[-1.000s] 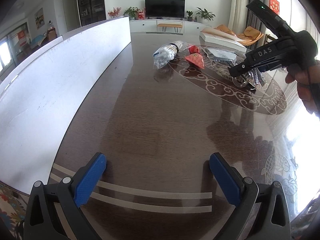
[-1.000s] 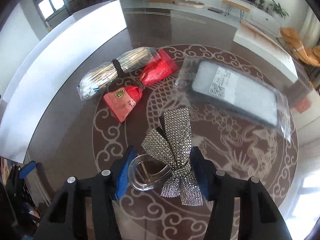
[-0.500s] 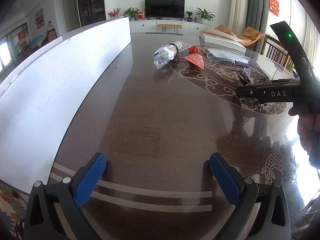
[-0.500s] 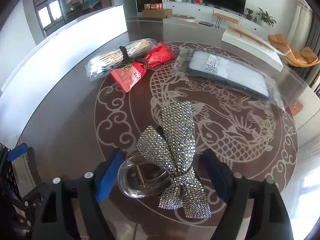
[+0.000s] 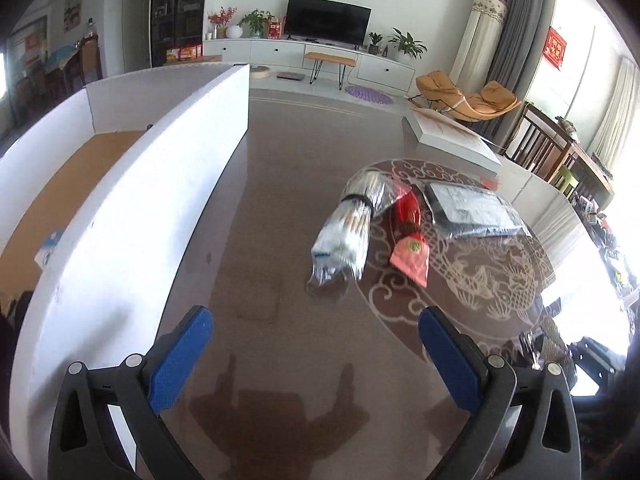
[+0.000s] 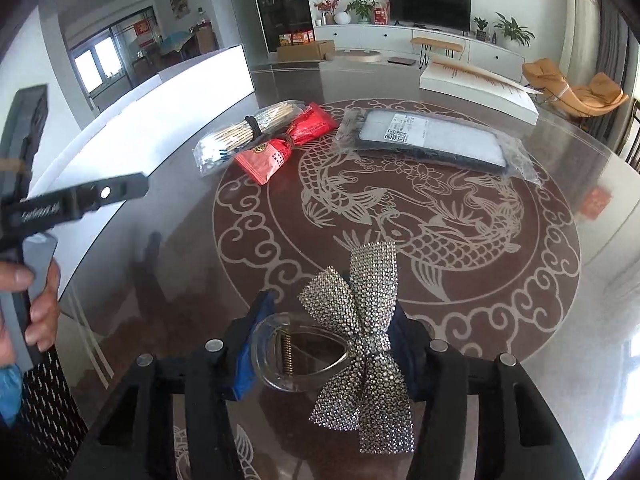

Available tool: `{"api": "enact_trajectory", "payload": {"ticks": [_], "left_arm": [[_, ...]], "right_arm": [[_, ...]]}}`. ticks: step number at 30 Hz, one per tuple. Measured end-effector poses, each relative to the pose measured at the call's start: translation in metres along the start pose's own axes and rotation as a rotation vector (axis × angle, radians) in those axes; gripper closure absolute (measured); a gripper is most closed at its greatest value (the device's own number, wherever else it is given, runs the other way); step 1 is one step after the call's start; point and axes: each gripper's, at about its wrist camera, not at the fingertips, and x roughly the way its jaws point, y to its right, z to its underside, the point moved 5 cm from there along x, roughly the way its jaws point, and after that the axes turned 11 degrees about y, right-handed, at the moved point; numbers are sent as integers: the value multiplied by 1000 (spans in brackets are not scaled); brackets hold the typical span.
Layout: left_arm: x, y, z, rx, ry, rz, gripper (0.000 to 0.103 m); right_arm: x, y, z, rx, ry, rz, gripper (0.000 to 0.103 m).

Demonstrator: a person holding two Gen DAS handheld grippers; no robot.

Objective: Organize objects
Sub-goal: 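Grasp the bagged cotton swab bundle with the left gripper while the right gripper holds the bow, then carry the swabs and bow into the white tray and open both grippers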

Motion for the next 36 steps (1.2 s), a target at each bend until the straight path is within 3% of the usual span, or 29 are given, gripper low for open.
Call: {"api": "enact_trajectory", "payload": {"ticks": [2,4,7,8,10,11,12,16,20,26,28,30,32,36], "left_arm": [[26,4,-25,35,-7,-6,0],[50,11,-41,67,-27,-12,7],[78,23,-45,97,-74,12,15],[84,26,-43,106,-85,15,23],[93,30,-36,129,-104,20,48],[95,31,-30,136,-109,27,71],[93,30,-27,146,-93,11,73],[62,21,-14,119,-18,2,73],[8,3,-4,0,51,29,73],[-92,-34,-26,-121,186,28,74],[-116,-60,-37,-127,211,-24,73],[-130,-93,-42,-123,202,-126,73],[-135,-133,-38,-146,164,-217,73],[-130,-203,-22,-216,65,-325,74]], "right_arm": [[-10,-1,3,10,10,-12,48],[-18,-3,8,1,17,-14,49],[-26,-4,15,-20,24,-10,49],[-27,-3,16,-26,23,-6,49],[-28,-1,16,-31,20,0,49],[-30,1,17,-25,18,-2,49],[-31,3,18,-17,18,-5,50],[-39,4,14,25,23,-29,50],[-48,-2,1,52,44,-61,50],[-54,-51,-51,-37,115,-150,50],[-49,-82,-76,-73,140,-212,50],[-41,-122,-103,-114,156,-293,50],[-30,-166,-127,-159,164,-369,50],[11,-255,-162,-228,117,-477,50]]}}
